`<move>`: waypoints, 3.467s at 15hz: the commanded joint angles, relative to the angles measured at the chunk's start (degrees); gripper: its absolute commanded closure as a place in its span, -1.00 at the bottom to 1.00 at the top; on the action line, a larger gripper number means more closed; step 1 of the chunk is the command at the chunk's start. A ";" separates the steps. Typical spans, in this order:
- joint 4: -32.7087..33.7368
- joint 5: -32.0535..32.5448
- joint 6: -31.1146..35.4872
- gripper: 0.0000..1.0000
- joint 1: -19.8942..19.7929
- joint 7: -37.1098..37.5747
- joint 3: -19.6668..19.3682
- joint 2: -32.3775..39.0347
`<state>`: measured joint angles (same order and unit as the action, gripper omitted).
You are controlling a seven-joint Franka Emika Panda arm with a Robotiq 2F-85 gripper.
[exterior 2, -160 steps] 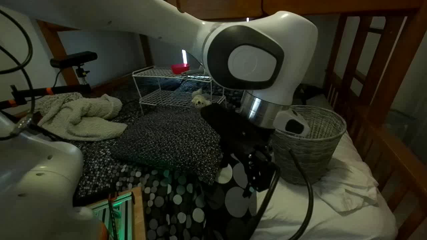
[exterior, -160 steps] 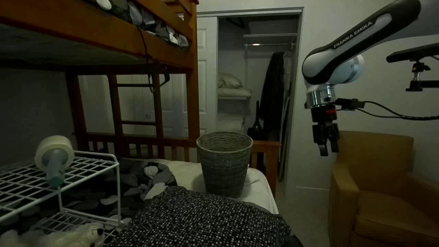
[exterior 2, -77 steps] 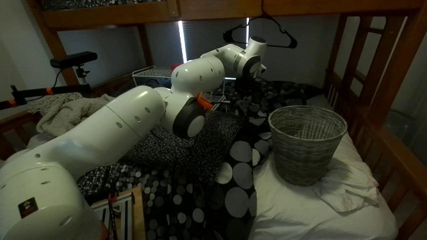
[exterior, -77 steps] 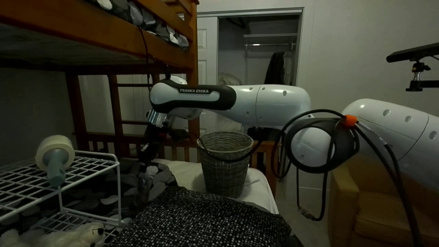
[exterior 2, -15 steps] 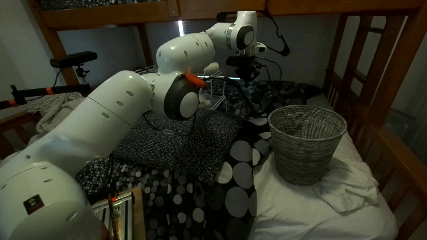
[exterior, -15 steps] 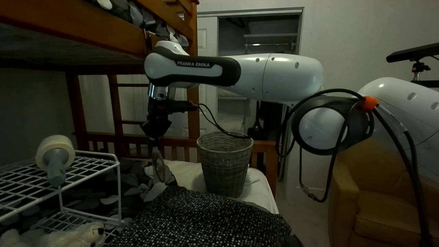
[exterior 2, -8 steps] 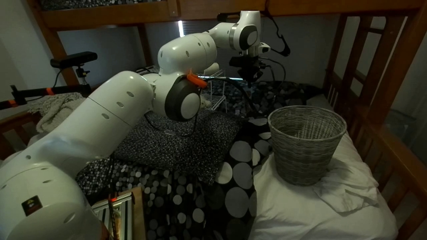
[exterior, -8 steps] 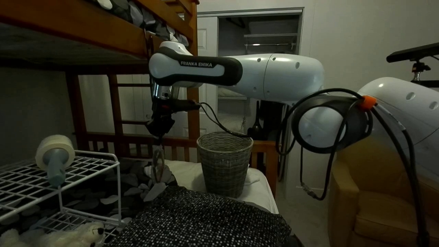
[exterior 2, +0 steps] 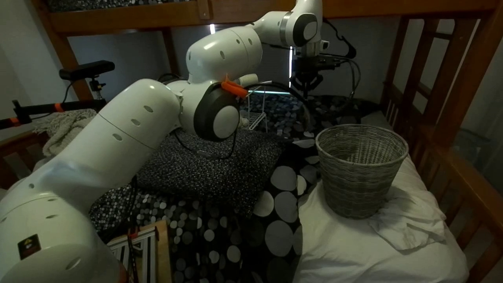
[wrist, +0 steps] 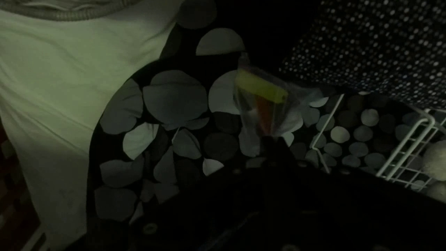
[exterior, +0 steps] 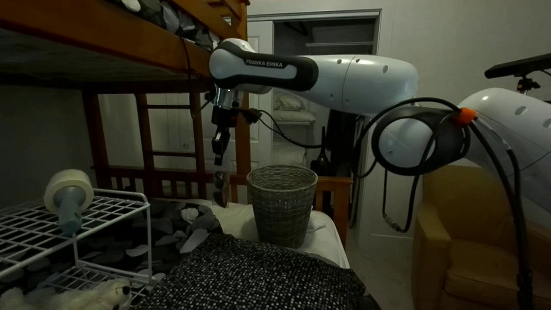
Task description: Pick up the sun glasses in the plastic and put them in the pink bowl on the top white rack
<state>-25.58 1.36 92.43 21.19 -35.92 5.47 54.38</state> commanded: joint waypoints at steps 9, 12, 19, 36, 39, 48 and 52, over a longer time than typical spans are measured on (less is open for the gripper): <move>0.05 -0.63 2.64 0.98 -1.63 -7.08 2.42 -4.35; -0.29 -0.59 2.63 1.00 -1.54 -7.08 2.45 -4.13; 0.45 2.18 -5.15 1.00 1.46 -25.79 2.65 -12.10; -0.17 4.21 11.27 0.98 8.66 -21.54 3.01 -20.02; -0.19 4.16 11.96 1.00 8.69 -21.56 3.20 -20.03; -1.92 19.65 -9.00 1.00 21.72 -3.35 -5.11 -20.36; -2.31 20.33 -21.30 1.00 25.40 2.99 -5.26 -19.66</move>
<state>-26.21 20.89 78.57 44.45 -36.49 0.58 35.33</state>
